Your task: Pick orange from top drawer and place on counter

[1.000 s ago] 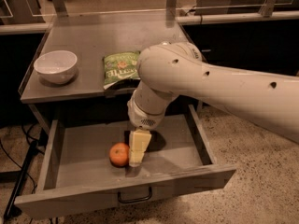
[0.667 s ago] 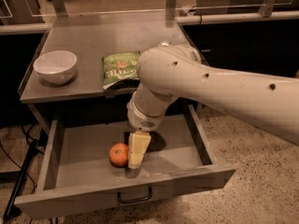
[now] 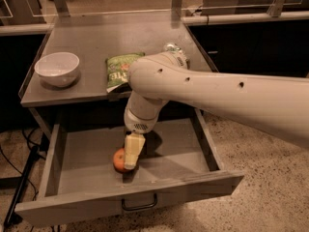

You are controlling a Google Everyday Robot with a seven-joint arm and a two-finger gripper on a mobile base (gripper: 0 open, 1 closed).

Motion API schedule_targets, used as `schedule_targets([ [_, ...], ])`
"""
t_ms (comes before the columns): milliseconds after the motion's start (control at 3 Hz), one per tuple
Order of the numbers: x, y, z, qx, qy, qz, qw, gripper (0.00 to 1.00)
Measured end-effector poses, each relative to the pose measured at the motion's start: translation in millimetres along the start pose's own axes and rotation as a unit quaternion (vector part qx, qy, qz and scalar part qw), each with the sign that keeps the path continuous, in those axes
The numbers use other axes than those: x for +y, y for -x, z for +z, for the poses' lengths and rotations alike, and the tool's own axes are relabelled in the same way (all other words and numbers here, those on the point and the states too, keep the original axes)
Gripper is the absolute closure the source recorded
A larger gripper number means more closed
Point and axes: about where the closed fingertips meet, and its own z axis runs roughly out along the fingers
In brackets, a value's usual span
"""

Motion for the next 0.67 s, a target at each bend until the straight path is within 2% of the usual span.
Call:
schedule_targets([
  [333,0.0,0.0,0.0,0.000,0.000,0.000,1.0000,0.00],
  [667,3.1,0.6,12.8,-0.012,0.011,0.007,0.9998,0.00],
])
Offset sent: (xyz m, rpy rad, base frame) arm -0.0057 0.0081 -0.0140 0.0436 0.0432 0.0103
